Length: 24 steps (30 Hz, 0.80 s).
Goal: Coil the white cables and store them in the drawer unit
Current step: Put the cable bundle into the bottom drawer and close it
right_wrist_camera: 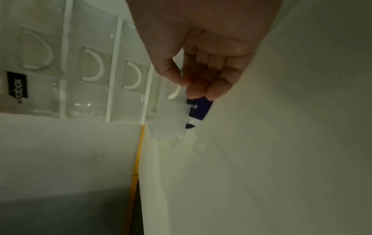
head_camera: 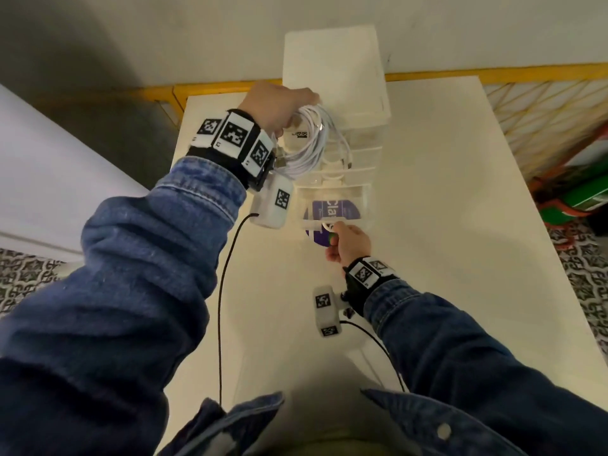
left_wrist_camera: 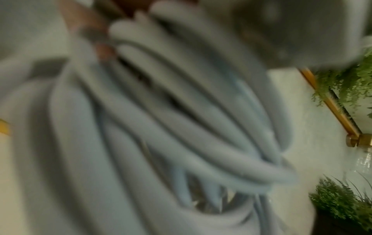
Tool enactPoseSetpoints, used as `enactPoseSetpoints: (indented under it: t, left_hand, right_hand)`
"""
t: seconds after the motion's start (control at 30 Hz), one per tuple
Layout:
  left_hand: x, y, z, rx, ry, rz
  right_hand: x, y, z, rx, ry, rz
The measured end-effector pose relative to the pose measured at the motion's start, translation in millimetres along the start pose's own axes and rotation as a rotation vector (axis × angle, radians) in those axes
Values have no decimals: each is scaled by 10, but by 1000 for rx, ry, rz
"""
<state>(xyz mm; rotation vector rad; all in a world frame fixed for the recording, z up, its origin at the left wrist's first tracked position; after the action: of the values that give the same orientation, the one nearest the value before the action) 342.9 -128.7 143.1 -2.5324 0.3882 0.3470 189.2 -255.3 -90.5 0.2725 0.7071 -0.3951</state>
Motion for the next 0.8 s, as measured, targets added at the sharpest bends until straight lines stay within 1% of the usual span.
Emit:
enactPoseSetpoints:
  t: [0.1, 0.27, 0.57, 0.7, 0.73, 0.8]
  left_hand:
    - [10, 7, -17, 27, 15, 0]
    - [67, -66, 33, 42, 7, -75]
    - [45, -59, 4, 43, 15, -64]
    - [-27, 11, -56, 80, 36, 6]
    - [-37, 6, -51, 56, 44, 3]
    - [-65, -27, -9, -50, 67, -35]
  right_hand:
    - [-98, -53, -98, -21, -18, -35]
    - [-182, -122, -200, -51, -21, -59]
    - [-298, -190, -299, -98, -54, -68]
    - [-372, -235, -309, -95, -68, -53]
    - [-371, -287, -316, -91, -69, -72]
    - [-393, -469, -302, -68, -76, -167]
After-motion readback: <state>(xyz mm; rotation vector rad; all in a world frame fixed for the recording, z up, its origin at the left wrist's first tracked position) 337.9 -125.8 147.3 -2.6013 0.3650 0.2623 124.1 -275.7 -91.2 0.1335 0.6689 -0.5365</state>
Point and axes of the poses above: each hand's wrist, its own x-axis towards the middle knuckle, its own y-axis out of the palm, z = x × y, the point moved 10 cm from there along x, towards the middle knuckle, and after that the axes turned 5 degrees about z, right-handed, at the moved point
